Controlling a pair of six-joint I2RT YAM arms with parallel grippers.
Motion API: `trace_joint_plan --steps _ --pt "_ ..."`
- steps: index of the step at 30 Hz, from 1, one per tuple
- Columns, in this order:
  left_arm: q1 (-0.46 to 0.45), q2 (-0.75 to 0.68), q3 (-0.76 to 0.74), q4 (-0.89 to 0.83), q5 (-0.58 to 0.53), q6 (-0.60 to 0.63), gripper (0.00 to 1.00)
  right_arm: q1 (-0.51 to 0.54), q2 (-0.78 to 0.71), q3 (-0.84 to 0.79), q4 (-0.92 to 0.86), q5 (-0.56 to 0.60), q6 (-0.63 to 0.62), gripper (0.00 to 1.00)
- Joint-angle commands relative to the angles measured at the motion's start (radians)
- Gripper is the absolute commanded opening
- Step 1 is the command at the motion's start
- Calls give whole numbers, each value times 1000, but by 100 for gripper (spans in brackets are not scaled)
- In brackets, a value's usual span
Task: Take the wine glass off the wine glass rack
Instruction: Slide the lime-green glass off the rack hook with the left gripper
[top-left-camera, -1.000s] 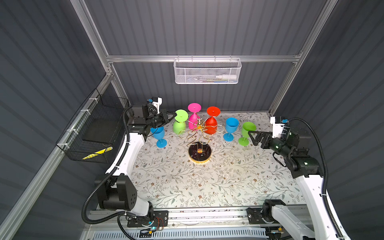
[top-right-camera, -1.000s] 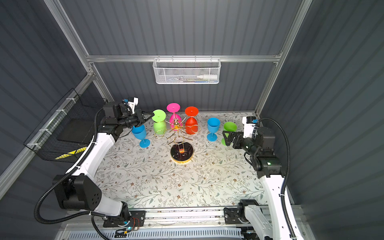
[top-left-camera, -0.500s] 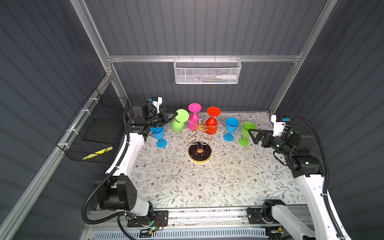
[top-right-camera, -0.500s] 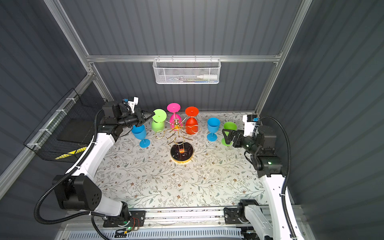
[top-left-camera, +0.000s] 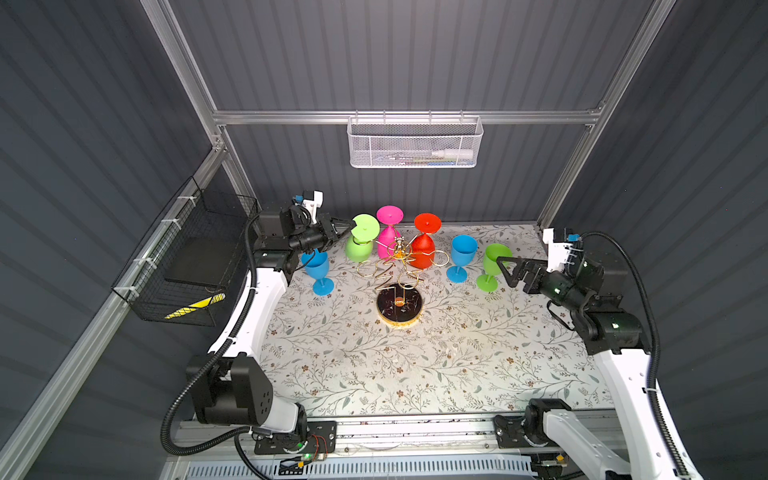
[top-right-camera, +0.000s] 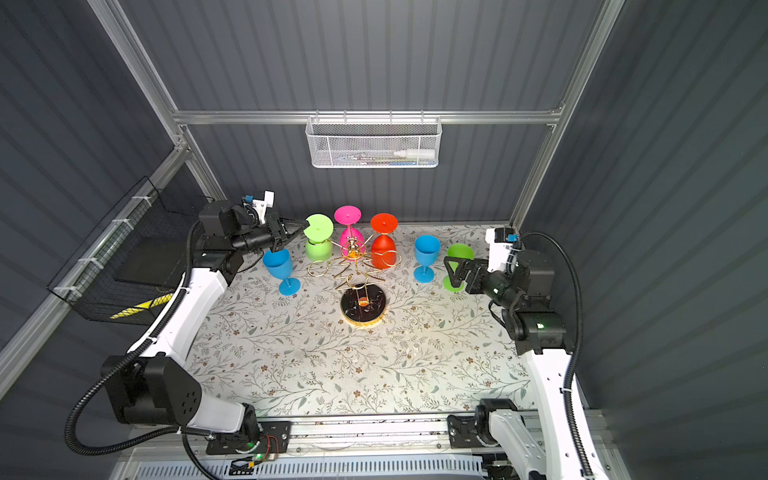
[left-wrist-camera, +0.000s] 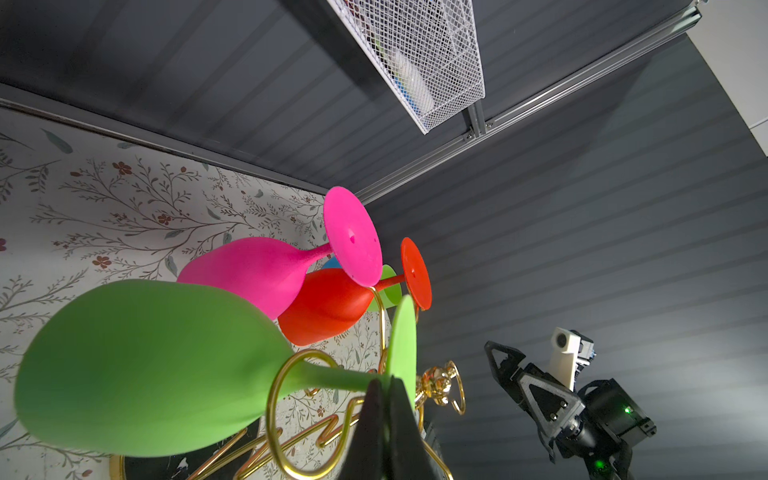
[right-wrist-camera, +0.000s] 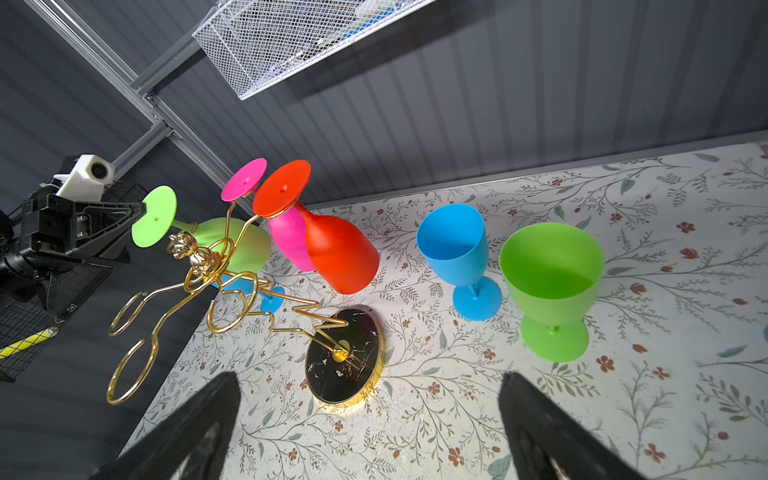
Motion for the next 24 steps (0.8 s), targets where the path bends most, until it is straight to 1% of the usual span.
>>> trace_joint_plan --steps 1,11,19,24 --pt "7 -39 -21 26 35 -15 0 -1 -21 20 11 -19 1 99" --pt "-6 -57 -67 49 45 -41 0 -1 -29 18 11 -18 4 99" --pt "-64 -35 -43 47 28 -36 0 -1 -38 17 7 -19 1 99" --pt "-83 -23 -33 48 15 -36 0 -1 -48 19 0 -15 -2 99"
